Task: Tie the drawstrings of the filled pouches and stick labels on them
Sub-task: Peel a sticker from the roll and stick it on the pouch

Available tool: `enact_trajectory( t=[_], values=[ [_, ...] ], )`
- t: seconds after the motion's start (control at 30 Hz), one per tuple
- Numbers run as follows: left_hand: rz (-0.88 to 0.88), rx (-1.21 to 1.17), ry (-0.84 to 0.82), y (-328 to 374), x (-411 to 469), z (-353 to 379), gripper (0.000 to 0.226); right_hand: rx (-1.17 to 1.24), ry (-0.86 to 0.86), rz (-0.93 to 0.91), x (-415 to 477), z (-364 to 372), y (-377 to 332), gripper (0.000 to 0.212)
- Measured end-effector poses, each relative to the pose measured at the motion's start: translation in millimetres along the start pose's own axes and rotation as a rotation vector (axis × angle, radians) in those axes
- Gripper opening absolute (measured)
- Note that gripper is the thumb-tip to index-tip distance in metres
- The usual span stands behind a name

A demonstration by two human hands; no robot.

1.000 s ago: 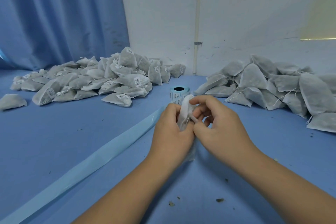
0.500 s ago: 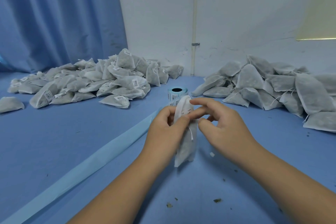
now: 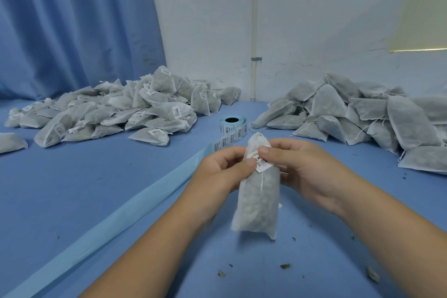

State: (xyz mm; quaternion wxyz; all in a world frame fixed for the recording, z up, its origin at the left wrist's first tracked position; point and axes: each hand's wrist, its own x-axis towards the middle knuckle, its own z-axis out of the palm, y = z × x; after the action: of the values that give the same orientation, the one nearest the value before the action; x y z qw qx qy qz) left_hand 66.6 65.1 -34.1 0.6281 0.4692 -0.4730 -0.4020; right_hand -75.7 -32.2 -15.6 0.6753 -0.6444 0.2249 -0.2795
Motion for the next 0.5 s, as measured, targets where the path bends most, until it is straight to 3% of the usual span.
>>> enact_trajectory(
  t=[0.1,0.3,0.5],
  values=[
    [-0.017,0.072,-0.032,-1.5,0.8,-2.2,0.030,0.037,0.068,-0.026,1.3,-5.3,1.6,0.026],
    [-0.039,0.201,0.182,-5.7,4.6,-4.2,0.011,0.093,0.131,-0.035,3.7,-7.8,2.4,0.025],
    [-0.008,0.370,0.150,-6.0,3.5,-1.8,0.007,0.130,0.162,-0.058,5.0,-7.3,4.1,0.018]
  ],
)
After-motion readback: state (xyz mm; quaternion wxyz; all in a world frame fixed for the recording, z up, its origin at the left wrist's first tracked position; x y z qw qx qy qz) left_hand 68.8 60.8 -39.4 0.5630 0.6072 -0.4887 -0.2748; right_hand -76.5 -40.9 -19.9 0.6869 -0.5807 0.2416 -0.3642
